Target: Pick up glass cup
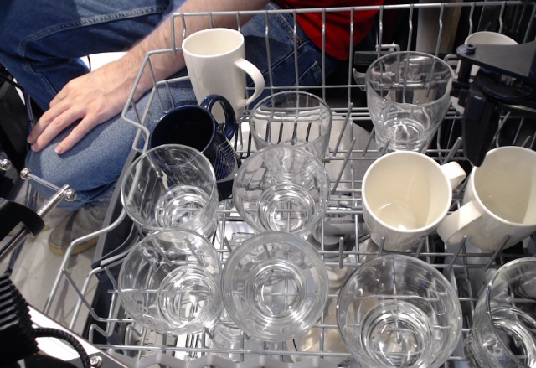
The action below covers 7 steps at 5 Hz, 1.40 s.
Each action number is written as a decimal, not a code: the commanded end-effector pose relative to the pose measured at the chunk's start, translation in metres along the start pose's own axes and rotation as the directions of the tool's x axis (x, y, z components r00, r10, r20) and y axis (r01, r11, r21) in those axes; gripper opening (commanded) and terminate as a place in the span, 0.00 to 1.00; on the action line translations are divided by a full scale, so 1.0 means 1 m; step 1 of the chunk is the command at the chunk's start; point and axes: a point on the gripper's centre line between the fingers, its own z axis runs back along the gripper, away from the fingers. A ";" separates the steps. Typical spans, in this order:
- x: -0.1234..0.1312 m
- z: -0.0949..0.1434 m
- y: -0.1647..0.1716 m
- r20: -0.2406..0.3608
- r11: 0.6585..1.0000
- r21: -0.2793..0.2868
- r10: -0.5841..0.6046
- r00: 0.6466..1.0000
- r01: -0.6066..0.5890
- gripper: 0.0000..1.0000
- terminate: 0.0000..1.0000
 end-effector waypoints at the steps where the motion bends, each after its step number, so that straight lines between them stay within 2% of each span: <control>1: 0.000 0.000 0.000 0.000 1.000 0.000 0.000 1.000 0.000 1.00 0.00; 3: 0.027 -0.023 0.014 -0.019 0.994 -0.070 -0.082 0.996 0.081 1.00 0.00; 4: 0.034 -0.036 0.011 0.011 0.991 -0.083 -0.109 0.994 0.109 1.00 0.00; 5: 0.038 -0.053 0.013 0.060 0.984 -0.119 -0.124 0.990 0.131 1.00 0.00; 6: 0.040 -0.071 0.011 0.119 0.983 -0.132 -0.115 0.986 0.131 1.00 0.00; 7: 0.047 -0.082 0.011 0.171 0.985 -0.121 -0.099 0.980 0.121 1.00 0.00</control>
